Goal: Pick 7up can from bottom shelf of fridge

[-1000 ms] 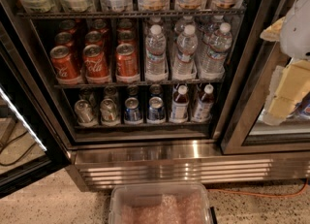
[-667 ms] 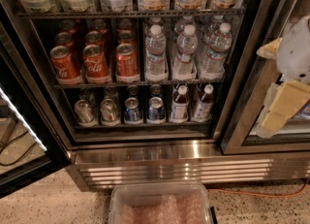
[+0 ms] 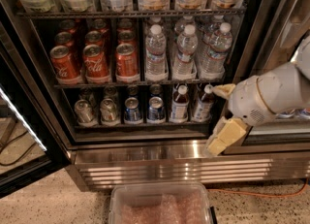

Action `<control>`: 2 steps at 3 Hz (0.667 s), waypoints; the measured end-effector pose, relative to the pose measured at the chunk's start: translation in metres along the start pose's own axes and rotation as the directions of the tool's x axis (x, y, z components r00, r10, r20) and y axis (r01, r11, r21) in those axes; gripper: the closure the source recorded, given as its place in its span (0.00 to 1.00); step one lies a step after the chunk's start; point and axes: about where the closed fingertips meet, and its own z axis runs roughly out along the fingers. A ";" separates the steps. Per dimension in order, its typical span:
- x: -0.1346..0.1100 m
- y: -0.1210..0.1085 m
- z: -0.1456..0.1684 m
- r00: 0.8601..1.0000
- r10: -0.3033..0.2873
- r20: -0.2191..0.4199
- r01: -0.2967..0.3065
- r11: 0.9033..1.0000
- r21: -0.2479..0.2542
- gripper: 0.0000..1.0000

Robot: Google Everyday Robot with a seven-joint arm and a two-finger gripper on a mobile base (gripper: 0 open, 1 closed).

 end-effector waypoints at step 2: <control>-0.034 0.008 0.063 0.989 -0.011 0.150 0.029 0.993 -0.113 0.00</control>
Offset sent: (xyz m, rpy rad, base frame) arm 0.0135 0.0530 -0.0227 0.1298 0.0181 0.0810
